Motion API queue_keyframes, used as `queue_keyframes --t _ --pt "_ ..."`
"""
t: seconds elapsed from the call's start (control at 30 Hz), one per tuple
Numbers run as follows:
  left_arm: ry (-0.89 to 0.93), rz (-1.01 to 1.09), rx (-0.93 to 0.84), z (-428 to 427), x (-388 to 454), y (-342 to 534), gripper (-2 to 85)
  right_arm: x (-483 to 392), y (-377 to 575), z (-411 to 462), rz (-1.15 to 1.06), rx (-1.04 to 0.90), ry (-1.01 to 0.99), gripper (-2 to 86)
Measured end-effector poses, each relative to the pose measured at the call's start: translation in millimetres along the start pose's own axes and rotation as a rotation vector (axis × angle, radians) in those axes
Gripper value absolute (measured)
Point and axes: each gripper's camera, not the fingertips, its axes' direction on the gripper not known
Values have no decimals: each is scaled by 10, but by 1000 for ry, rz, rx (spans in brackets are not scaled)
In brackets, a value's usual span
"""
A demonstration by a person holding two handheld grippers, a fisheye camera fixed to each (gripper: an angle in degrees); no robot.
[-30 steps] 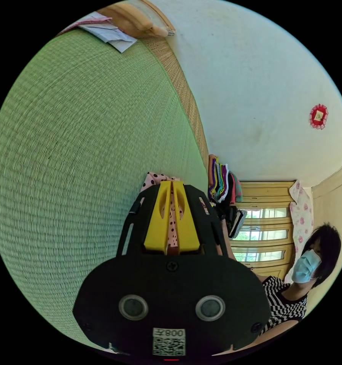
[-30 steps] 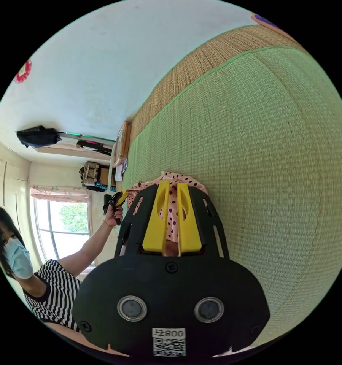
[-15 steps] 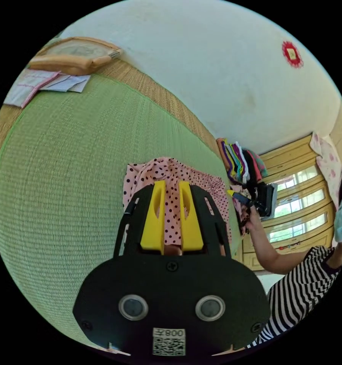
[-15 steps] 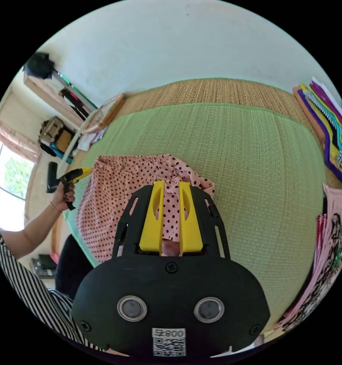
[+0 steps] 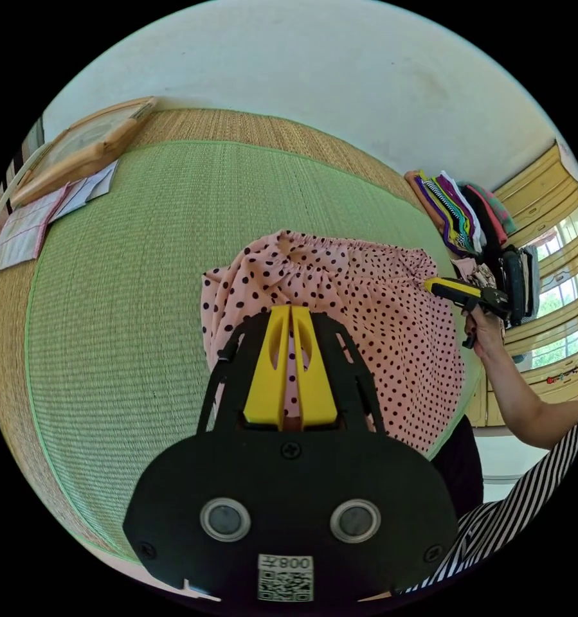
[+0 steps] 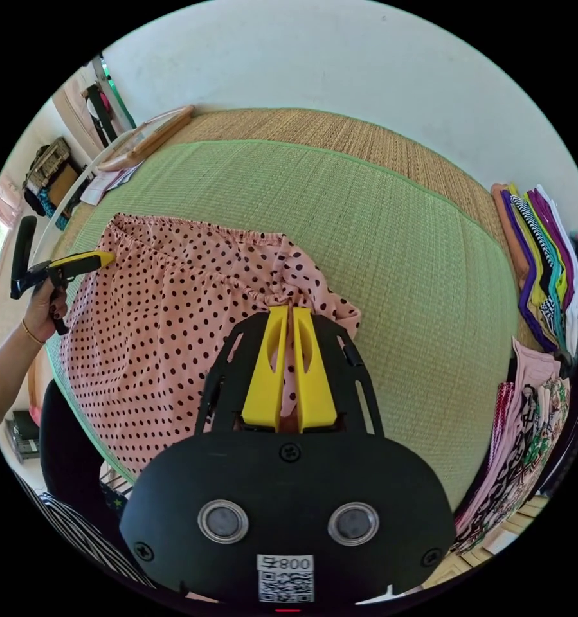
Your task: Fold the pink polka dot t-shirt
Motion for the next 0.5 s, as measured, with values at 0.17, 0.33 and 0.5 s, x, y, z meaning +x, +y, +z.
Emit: queue_keyframes --t 0.17,0.33,0.5 --pt "32 9 47 -124 40 23 3 74 47 -194 2 51 -43 1" --pt "75 9 98 -276 48 19 2 229 65 -427 4 105 -140 -2" --pt "114 -9 162 -445 -10 -23 2 641 41 -590 84 158 -334 -1"
